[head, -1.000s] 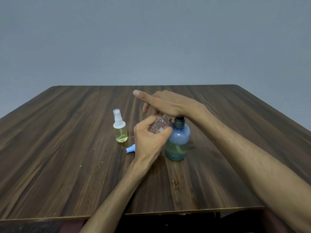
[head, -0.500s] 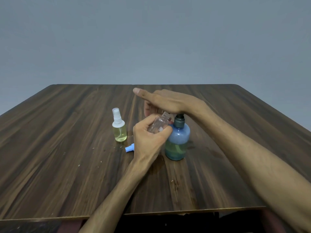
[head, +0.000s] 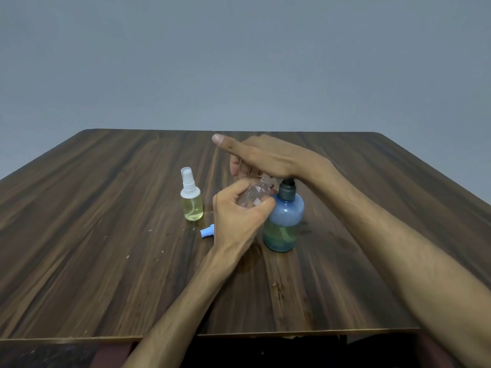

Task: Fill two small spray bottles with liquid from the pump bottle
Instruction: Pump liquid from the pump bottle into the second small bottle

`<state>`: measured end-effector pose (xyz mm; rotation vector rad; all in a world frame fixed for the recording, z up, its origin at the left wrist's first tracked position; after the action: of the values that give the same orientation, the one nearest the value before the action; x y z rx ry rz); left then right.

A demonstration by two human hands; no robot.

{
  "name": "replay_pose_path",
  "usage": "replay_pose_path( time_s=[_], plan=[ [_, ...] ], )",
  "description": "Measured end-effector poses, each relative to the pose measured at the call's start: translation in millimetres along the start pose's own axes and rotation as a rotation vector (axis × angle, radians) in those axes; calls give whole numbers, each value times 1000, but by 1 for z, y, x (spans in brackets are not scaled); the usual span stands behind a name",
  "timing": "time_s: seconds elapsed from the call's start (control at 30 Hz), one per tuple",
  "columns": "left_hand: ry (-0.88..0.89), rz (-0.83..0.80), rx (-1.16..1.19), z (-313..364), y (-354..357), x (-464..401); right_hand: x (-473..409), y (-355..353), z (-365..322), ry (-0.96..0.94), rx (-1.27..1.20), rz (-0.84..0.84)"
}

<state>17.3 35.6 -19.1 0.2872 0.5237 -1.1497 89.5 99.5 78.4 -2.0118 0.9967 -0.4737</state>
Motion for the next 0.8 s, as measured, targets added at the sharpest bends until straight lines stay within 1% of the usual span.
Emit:
replay_pose_path(
  time_s=[0.07, 0.1, 0.2, 0.33, 0.47, 0.57, 0.6, 0.7, 0.8],
  plan=[
    [-12, 0, 11, 0, 1, 0, 1, 5, 1, -1, 48, -16],
    [-7, -10, 18, 1, 1, 1, 1, 3, 0, -18, 60, 3],
    [5, -9, 11, 1, 0, 2, 3, -4, -2, -39, 2, 54],
    [-8, 7, -5, -2, 0, -1, 0, 5, 1, 13, 60, -24],
    [-1, 12, -11, -1, -1, 1, 1, -3, -3, -8, 11, 10],
    [-25, 9, -19, -4, 0, -1, -1, 6, -1, 11, 55, -52],
    [-20, -1, -23, -4, -1, -1, 0, 6, -1, 7, 56, -50],
    [14, 4, -34, -2, -3, -1, 2, -2, -4, -29, -13, 14],
    [2, 13, -35, -1, -3, -1, 2, 4, -4, -14, 63, -19]
  ],
)
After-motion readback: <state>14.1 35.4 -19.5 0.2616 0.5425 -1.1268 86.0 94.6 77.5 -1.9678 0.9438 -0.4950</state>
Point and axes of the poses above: each hand's wrist, its own x-axis away from the middle knuckle, its own y-axis out of the palm, z = x × y, the point moved 6 cm from there along -x, towards the middle knuckle, and after that the axes turned 7 degrees about -x, right-handed, at the moved point
